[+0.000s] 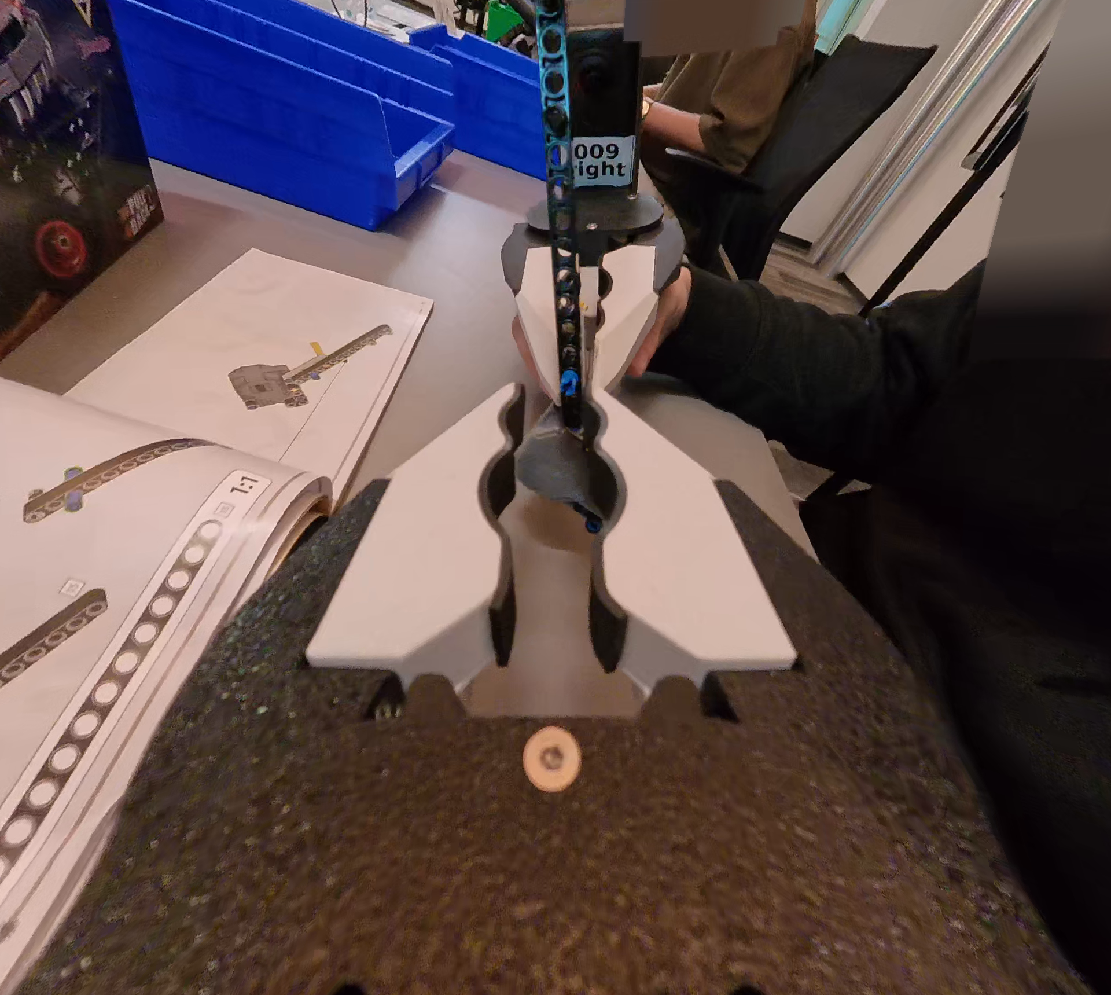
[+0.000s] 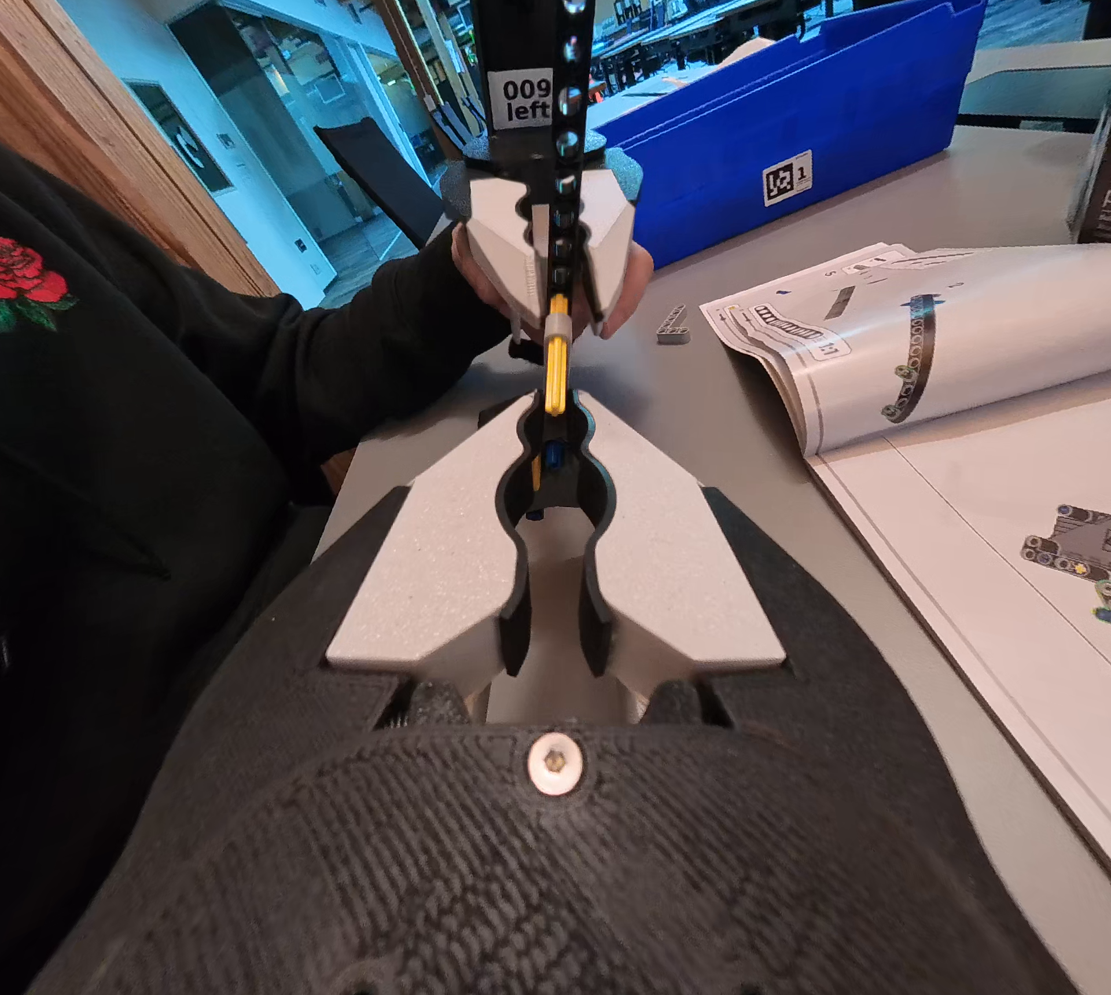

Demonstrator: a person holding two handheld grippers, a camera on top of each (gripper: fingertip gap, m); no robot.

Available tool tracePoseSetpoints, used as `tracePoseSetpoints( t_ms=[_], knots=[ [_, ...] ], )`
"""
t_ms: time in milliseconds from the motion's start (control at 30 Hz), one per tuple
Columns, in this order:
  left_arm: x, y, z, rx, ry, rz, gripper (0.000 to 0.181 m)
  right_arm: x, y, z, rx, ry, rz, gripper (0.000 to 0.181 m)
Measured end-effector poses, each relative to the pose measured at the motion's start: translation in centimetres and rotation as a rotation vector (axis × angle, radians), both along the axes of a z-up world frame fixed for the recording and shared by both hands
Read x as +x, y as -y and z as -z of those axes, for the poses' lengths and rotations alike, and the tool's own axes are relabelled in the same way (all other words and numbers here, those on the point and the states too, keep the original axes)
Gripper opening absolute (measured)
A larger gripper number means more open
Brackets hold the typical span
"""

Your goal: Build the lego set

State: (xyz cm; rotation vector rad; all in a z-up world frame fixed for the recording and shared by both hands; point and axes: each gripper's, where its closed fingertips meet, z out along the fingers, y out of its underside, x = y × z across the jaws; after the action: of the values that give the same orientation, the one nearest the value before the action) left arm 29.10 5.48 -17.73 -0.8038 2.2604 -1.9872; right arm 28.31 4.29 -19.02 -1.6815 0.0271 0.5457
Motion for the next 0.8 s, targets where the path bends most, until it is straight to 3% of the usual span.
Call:
tracePoseSetpoints(
  t_ms=[167, 367, 533, 800],
  knots=[
    [-0.2, 0.6, -0.1, -0.007, 0.002, 0.019, 0.018, -0.3, 0.0, 0.0, 0.0, -0.004, -0.018, 0.005],
    [-0.6, 1.2, -1.0, -0.083, -0.006, 0.047, 0.005, -0.8, 0.1, -0.1, 0.003, -0.039, -0.063, 0.005],
    [-0.3, 0.6, -0.4, -0.023, 0.002, 0.017, 0.016, -0.4, 0.0, -0.1, 0.0, -0.049, -0.041, 0.005],
    [-0.7, 1.3, 0.4, 0.006, -0.023, 0.047, 0.005, -0.7, -0.2, 0.4, -0.029, -0.024, -0.042, 0.005]
  ],
)
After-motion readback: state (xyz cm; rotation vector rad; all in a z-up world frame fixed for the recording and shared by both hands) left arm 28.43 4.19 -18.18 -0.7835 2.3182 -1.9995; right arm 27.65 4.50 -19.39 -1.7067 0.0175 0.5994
